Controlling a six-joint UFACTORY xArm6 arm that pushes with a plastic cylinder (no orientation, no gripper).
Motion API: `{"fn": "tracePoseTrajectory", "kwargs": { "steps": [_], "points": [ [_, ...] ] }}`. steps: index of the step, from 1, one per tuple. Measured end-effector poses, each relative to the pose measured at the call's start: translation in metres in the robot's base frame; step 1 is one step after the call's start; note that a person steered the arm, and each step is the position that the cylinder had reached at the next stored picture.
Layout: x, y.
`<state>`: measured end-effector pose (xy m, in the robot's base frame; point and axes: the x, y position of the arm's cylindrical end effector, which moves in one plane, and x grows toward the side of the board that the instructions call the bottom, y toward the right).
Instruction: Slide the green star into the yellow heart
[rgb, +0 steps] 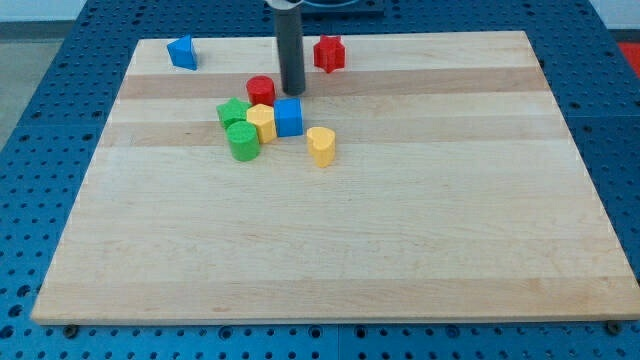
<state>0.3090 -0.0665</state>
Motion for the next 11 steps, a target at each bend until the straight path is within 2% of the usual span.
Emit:
{"fn": "tracePoseTrajectory", "kwargs": {
  "steps": [3,5,7,9,11],
  "points": [
    [0.004,-0.103],
    [0.044,-0.146],
    [0.088,-0.147],
    [0.061,-0.131],
    [0.066,-0.088]
  ]
}}
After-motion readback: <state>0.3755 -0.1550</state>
